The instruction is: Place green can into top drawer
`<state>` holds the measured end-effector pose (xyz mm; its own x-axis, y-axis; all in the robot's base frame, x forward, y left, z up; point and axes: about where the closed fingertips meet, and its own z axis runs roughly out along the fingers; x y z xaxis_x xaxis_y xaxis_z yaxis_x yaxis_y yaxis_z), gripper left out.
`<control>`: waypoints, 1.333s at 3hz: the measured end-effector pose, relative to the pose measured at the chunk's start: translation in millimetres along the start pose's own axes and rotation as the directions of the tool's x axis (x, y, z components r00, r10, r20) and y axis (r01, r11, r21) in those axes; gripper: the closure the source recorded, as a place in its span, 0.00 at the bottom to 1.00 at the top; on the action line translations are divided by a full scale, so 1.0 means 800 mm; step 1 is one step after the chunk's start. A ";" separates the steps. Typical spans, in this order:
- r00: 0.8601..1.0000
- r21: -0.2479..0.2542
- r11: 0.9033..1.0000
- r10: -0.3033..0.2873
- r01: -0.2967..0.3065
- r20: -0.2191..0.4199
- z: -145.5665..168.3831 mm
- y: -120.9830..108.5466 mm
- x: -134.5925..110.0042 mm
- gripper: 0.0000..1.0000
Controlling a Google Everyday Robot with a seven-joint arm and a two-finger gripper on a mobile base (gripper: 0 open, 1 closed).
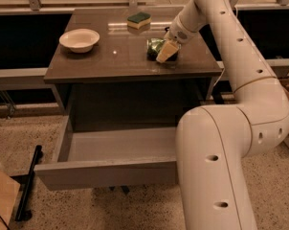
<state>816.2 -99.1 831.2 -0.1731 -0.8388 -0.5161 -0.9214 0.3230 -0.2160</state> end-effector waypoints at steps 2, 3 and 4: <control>1.000 0.000 1.000 0.002 -0.002 -0.002 -0.002 -0.001 0.001 0.88; 1.000 0.001 1.000 -0.001 0.001 -0.005 -0.008 0.000 -0.001 1.00; 0.998 0.010 0.999 -0.050 0.051 -0.046 -0.077 0.021 -0.019 1.00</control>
Offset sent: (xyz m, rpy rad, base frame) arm -0.0349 -0.0178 0.0708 -0.0855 -0.0503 0.0036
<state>781.9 -108.1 886.4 -0.1423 -0.8733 -0.4660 -0.9254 0.2845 -0.2505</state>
